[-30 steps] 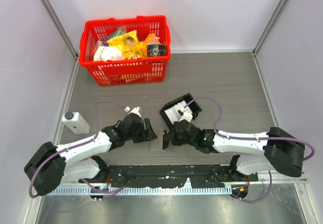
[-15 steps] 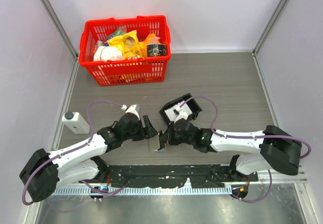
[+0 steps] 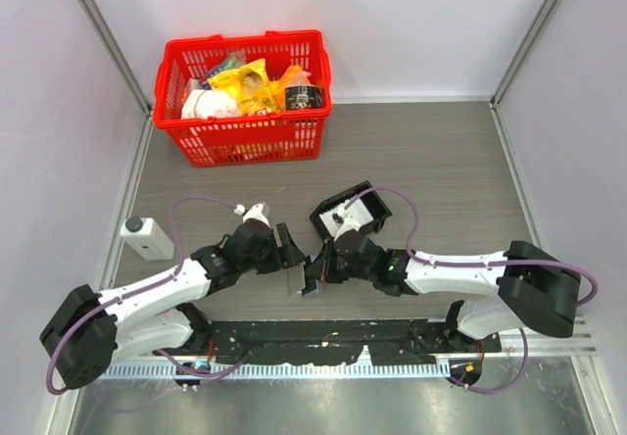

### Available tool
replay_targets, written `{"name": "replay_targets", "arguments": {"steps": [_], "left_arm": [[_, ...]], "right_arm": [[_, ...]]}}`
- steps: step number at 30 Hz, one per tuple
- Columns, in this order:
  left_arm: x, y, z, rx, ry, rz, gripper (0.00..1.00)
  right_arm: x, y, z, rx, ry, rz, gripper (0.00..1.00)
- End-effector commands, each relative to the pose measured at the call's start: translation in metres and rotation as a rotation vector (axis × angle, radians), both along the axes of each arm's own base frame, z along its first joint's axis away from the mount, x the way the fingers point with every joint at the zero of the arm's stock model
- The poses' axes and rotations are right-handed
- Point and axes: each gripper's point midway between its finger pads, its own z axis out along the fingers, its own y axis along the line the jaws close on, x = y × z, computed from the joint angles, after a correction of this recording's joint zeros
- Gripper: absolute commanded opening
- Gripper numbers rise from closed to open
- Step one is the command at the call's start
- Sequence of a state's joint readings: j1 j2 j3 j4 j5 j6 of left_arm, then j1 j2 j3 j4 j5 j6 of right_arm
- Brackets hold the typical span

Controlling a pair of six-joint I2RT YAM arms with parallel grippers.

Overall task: Put the credit cards into the card holder
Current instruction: Open the card holder at the center of the board.

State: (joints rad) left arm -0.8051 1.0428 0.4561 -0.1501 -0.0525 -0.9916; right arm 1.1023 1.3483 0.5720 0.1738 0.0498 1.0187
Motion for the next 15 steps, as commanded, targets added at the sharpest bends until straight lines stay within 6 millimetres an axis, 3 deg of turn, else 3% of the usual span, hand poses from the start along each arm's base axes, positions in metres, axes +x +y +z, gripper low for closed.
{"name": "replay_targets", "arguments": {"steps": [1,4,12,15], "left_arm": [[0.01,-0.004,0.009,-0.008,-0.025,0.03,0.72],[0.008,-0.002,0.007,-0.01,-0.019,0.035,0.69],[0.006,0.003,0.013,-0.027,-0.041,0.048,0.66],[0.005,0.004,0.014,-0.031,-0.044,0.048,0.59]], "right_arm": [[0.003,0.024,0.031,0.123,-0.035,0.029,0.01],[-0.005,0.027,0.033,0.145,-0.014,0.068,0.01],[-0.004,0.031,0.044,0.2,-0.028,0.067,0.01],[-0.003,0.031,0.041,0.183,-0.021,0.066,0.01]]}}
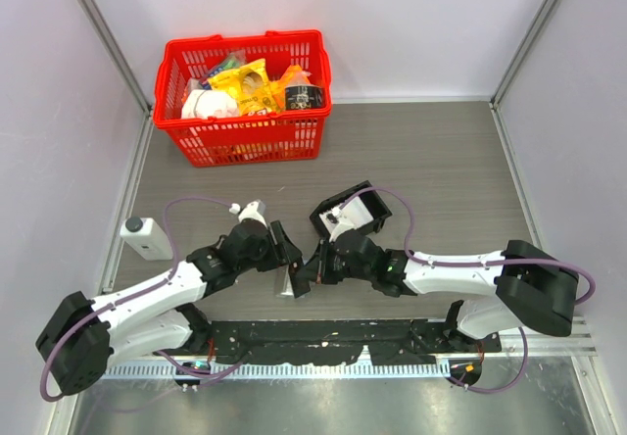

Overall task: Put the credit cards into the card holder
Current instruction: Open the card holder at the center of the board.

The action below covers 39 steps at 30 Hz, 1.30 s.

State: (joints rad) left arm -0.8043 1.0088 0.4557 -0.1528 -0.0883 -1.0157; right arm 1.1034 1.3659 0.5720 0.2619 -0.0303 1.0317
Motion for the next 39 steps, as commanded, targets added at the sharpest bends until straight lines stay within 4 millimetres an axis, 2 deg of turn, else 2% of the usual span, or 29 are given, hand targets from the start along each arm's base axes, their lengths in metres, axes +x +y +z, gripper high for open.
{"name": "replay_targets", "arguments": {"steps": [1,10,17,18,21,24,29,39], "left_arm": [[-0.002,0.002,0.005,-0.01,-0.019,0.002,0.58],[-0.012,0.017,-0.001,0.002,-0.008,0.019,0.42],[-0.02,0.022,-0.002,0.005,-0.007,0.001,0.36],[-0.021,0.022,-0.002,0.01,-0.005,-0.004,0.38],[-0.025,0.021,-0.002,0.02,0.002,-0.031,0.56],[-0.027,0.021,0.0,0.013,0.009,-0.039,0.66],[-0.033,0.017,0.003,-0.013,0.022,-0.066,0.66],[-0.042,0.029,-0.012,0.039,0.075,-0.054,0.63]], "right_arm": [[0.005,0.015,0.026,0.093,-0.03,0.004,0.01],[0.008,0.015,0.015,0.059,-0.006,-0.019,0.01],[0.009,0.021,0.014,0.061,-0.006,-0.011,0.01],[0.009,0.022,0.015,0.063,-0.005,-0.009,0.01],[0.009,0.023,0.019,0.085,-0.009,-0.008,0.01],[0.009,0.024,0.02,0.09,-0.004,-0.006,0.01],[0.006,0.027,0.02,0.101,0.007,0.007,0.01],[-0.003,0.034,0.023,0.175,0.054,0.041,0.01]]}}
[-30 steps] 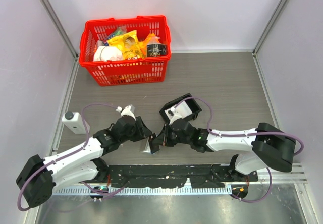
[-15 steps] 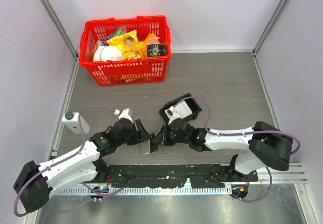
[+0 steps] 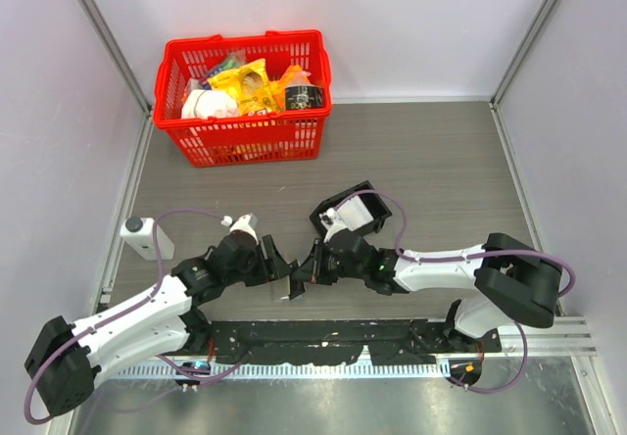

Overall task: Put the credit cards into the card holder
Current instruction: Open the card holder at the center of the board.

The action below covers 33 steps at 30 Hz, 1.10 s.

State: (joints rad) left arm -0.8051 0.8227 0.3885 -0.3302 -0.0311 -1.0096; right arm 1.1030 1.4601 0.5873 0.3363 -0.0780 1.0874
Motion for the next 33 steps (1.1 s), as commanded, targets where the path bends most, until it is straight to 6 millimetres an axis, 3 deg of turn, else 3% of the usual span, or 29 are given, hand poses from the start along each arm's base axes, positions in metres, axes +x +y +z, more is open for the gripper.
{"name": "replay_targets", "arguments": {"steps": [1,9,16,23,30,33], "left_arm": [[-0.004,0.005,-0.001,0.019,0.005,-0.003,0.63],[0.0,0.006,0.006,0.013,-0.017,0.017,0.59],[-0.002,0.012,0.004,0.039,-0.014,0.019,0.38],[-0.001,0.014,0.008,0.044,-0.025,0.028,0.3],[0.001,0.023,0.014,0.071,-0.042,0.053,0.02],[0.001,0.025,0.014,0.081,-0.04,0.054,0.0]], "right_arm": [[0.0,0.02,0.037,0.167,-0.01,0.024,0.01],[-0.002,0.022,0.041,0.215,0.011,0.034,0.01],[-0.002,0.02,0.038,0.205,0.012,0.034,0.01],[-0.002,0.023,0.039,0.209,0.009,0.043,0.01],[0.005,0.02,0.026,0.133,-0.005,0.018,0.01],[0.006,0.022,0.026,0.131,-0.016,0.02,0.01]]}}
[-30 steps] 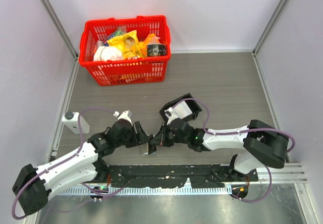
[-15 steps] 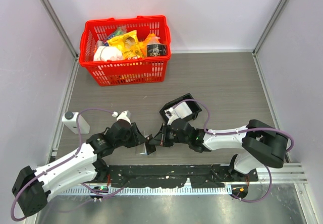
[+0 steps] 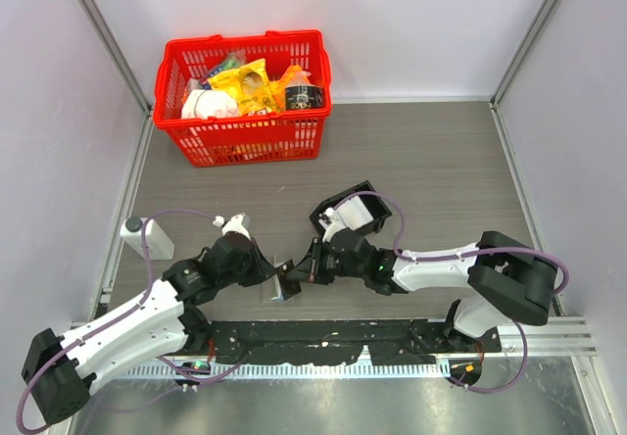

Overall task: Put the credit cards into the card holder
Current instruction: Open the card holder at the center of the board.

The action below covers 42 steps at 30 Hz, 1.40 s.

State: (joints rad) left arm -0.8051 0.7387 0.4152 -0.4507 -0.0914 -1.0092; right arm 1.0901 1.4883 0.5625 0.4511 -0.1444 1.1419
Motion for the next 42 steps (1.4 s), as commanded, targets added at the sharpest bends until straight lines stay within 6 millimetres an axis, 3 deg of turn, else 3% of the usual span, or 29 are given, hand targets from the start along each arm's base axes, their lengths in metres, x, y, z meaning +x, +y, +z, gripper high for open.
{"name": "replay_targets", "arguments": {"steps": [1,5,12,18,22,26,34,42], "left_arm": [[0.002,0.008,0.006,0.041,-0.019,0.012,0.0],[0.001,0.016,0.006,0.078,-0.005,0.033,0.0],[0.002,0.021,0.019,0.106,0.0,0.056,0.0],[0.004,0.008,0.027,0.058,-0.005,0.021,0.0],[0.001,-0.011,0.03,-0.003,0.022,-0.033,0.0],[0.003,-0.036,0.043,-0.112,0.025,-0.085,0.0],[0.011,-0.066,0.056,-0.288,0.013,-0.087,0.0],[0.008,-0.023,0.015,-0.078,0.049,0.024,0.0]], "right_arm": [[0.01,0.014,0.017,0.043,-0.06,-0.003,0.01],[0.022,0.011,0.006,-0.064,-0.092,-0.029,0.01],[0.043,-0.013,-0.021,-0.34,-0.164,-0.097,0.01],[0.041,-0.037,-0.045,-0.537,-0.169,-0.091,0.01],[0.035,-0.055,-0.053,-0.625,-0.184,-0.1,0.01],[0.032,-0.066,-0.052,-0.636,-0.195,-0.122,0.01],[0.036,-0.083,-0.037,-0.64,-0.23,-0.176,0.01],[0.039,-0.071,-0.001,-0.503,-0.267,-0.206,0.01]]}}
